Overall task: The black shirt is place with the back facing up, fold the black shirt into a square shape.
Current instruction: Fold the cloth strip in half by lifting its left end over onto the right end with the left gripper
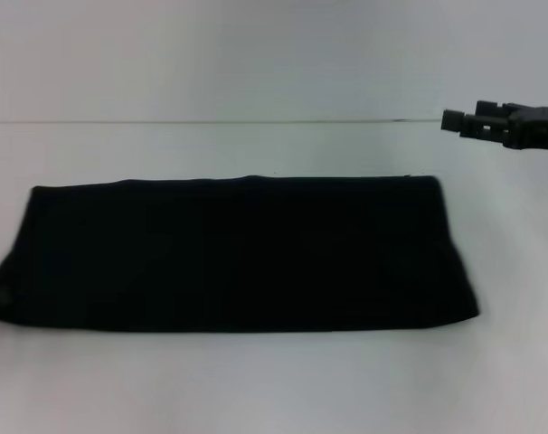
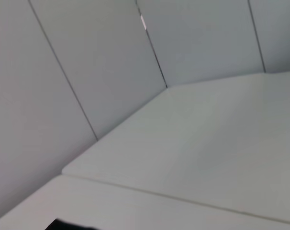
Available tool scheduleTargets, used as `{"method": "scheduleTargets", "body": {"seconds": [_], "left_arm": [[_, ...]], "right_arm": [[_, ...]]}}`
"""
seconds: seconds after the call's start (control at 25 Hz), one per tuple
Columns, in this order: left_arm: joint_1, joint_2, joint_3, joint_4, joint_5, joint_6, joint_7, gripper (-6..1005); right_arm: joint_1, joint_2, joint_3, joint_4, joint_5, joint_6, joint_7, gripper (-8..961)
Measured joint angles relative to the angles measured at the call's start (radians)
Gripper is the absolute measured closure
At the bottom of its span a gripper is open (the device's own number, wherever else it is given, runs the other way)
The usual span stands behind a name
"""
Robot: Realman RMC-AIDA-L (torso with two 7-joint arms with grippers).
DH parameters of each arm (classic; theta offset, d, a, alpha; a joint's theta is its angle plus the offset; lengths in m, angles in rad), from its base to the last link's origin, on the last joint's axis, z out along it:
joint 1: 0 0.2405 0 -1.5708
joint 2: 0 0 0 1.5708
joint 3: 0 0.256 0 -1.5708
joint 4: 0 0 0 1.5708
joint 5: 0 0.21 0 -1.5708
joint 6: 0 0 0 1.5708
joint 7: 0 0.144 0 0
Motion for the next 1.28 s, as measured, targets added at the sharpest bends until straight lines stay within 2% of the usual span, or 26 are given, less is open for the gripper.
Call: {"method": "scheduleTargets", "body": {"seconds": [0.24, 0.36, 0.52, 0.64, 0.72, 0.88, 0.92, 1.04, 1.12, 1.16, 1.2, 1.28], "left_arm": [[0.061, 0.032, -0.012, 0.119, 0.025, 0.042, 0.014, 883], [0.072, 0.054, -0.041, 0.175, 0.072, 0.067, 0.015, 878], [0.058, 0.070, -0.052, 0.198, 0.097, 0.123, 0.022, 871], [0.013, 0.075, -0.045, 0.196, 0.075, 0.206, 0.032, 865], [-0.042, 0.077, -0.031, 0.176, 0.027, 0.277, 0.034, 862], [-0.189, 0.071, 0.030, 0.026, -0.135, 0.348, 0.042, 854], [-0.225, 0.065, 0.050, -0.018, -0.162, 0.347, 0.047, 852], [-0.335, 0.024, 0.104, -0.141, -0.204, 0.288, 0.073, 847], [-0.403, -0.029, 0.127, -0.206, -0.211, 0.201, 0.104, 843], [-0.416, -0.048, 0.136, -0.222, -0.210, 0.168, 0.114, 842], [-0.432, -0.083, 0.149, -0.249, -0.211, 0.109, 0.130, 840], [-0.434, -0.134, 0.162, -0.288, -0.212, 0.028, 0.157, 836]], "right_arm": [[0.004, 0.029, -0.001, 0.000, 0.038, 0.042, 0.000, 38], [0.006, 0.035, -0.003, 0.000, 0.039, 0.049, 0.001, 38], [0.000, 0.035, -0.006, 0.000, 0.039, 0.047, 0.001, 38], [-0.015, 0.031, -0.003, 0.000, 0.039, 0.043, -0.005, 39], [-0.024, 0.027, -0.004, -0.002, 0.039, 0.044, -0.010, 39], [-0.050, 0.015, 0.003, -0.009, 0.039, 0.050, -0.031, 39], [-0.056, 0.011, 0.007, -0.010, 0.040, 0.049, -0.034, 39], [-0.076, -0.002, 0.012, -0.012, 0.040, 0.045, -0.038, 39], [-0.087, -0.009, 0.012, -0.013, 0.040, 0.039, -0.042, 39], [-0.092, -0.013, 0.012, -0.013, 0.041, 0.035, -0.046, 39], [-0.099, -0.017, 0.012, -0.013, 0.041, 0.031, -0.049, 39], [-0.108, -0.024, 0.013, -0.013, 0.041, 0.028, -0.052, 39]]}}
